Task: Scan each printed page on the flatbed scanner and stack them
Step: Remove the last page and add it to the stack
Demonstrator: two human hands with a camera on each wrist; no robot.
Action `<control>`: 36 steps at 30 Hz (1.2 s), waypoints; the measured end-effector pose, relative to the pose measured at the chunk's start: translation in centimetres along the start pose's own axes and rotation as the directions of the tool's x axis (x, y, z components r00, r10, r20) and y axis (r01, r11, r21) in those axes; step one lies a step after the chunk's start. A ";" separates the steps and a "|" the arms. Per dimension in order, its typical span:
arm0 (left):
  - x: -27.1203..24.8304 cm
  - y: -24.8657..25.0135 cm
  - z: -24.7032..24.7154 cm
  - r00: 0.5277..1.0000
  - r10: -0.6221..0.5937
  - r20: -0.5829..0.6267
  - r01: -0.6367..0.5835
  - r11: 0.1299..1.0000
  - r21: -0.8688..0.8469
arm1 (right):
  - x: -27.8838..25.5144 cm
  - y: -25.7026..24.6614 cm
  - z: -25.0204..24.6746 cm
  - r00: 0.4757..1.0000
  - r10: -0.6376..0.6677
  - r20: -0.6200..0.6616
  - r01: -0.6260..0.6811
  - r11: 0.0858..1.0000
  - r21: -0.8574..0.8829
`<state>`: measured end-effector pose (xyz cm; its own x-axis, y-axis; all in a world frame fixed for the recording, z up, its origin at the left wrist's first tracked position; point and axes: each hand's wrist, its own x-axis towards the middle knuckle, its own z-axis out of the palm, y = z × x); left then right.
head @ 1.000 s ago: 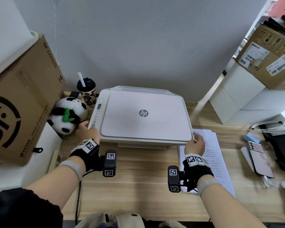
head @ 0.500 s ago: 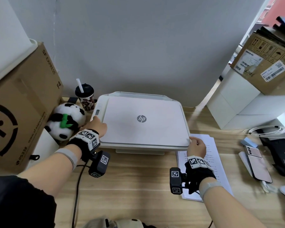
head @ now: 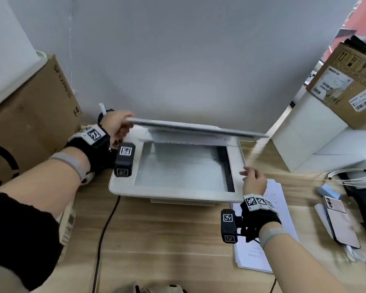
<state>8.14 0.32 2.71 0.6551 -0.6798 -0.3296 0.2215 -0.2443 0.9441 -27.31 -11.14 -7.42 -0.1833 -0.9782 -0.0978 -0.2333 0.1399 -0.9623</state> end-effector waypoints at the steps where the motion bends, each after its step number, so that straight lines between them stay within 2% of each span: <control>1: 0.4 1.0 0.3 1.000 0.022 0.007 -0.022 0.996 -0.088 | 0.2 -0.2 0.7 0.998 -0.021 0.055 0.021 1.000 -0.009; 3: 0.8 2.9 1.3 0.996 0.075 -0.051 -0.084 0.977 -0.194 | 0.7 -0.6 2.1 0.986 -0.015 0.169 0.018 1.000 -0.018; 6: 1.6 4.6 3.2 0.978 0.168 -0.122 -0.191 0.957 -0.219 | 1.5 -1.4 3.6 0.949 0.103 0.297 -0.122 0.991 0.046; 9: 2.6 5.6 4.4 0.961 0.224 -0.163 -0.243 0.963 -0.113 | 2.4 -2.2 4.3 0.928 0.192 0.319 -0.243 0.962 0.126; 13: 3.5 5.6 5.3 0.948 0.299 -0.108 -0.287 0.951 0.114 | 3.3 -2.7 4.8 0.928 0.194 0.319 -0.250 0.957 0.147; 16: 4.2 3.4 5.1 0.972 0.228 -0.056 -0.201 0.931 0.304 | 3.7 -2.8 4.8 0.932 0.179 0.314 -0.230 0.964 0.131; 18: 4.8 1.1 4.8 0.981 0.191 -0.013 -0.166 0.881 0.444 | 3.5 -2.8 4.7 0.929 0.179 0.323 -0.225 0.968 0.112; 21: 4.7 -1.8 4.2 0.973 0.231 -0.012 -0.182 0.796 0.578 | 3.2 -2.5 4.6 0.927 0.172 0.333 -0.214 0.972 0.095; 23: 4.7 -2.7 3.7 0.959 0.279 -0.040 -0.193 0.755 0.627 | 3.1 -2.4 4.6 0.931 0.158 0.328 -0.198 0.976 0.091; 25: 4.9 -2.9 3.4 0.960 0.280 0.002 -0.218 0.743 0.633 | 3.3 -2.1 4.7 0.938 0.149 0.314 -0.184 0.980 0.082; 28: 4.8 -2.7 4.0 0.981 0.158 0.108 -0.190 0.743 0.641 | 3.6 -1.5 5.0 0.954 0.140 0.265 -0.154 0.988 0.030; 30: 4.5 -2.7 4.7 0.987 0.097 0.127 -0.158 0.731 0.664 | 3.9 -1.3 5.1 0.975 0.115 0.191 -0.110 0.993 -0.039; 33: 4.7 -3.3 5.3 0.993 0.082 0.081 -0.115 0.720 0.685 | 4.1 -1.9 4.9 0.987 0.094 0.132 -0.078 0.989 -0.123; 36: 4.6 -3.8 5.6 0.999 0.032 0.004 -0.024 0.667 0.745 | 4.3 -2.4 4.9 0.975 0.145 0.166 -0.103 0.966 -0.237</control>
<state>6.29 -5.72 -2.42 0.6591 -0.6899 -0.2995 -0.4059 -0.6616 0.6305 -22.84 -16.42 -6.75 -0.0543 -0.9593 -0.2770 -0.4332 0.2726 -0.8591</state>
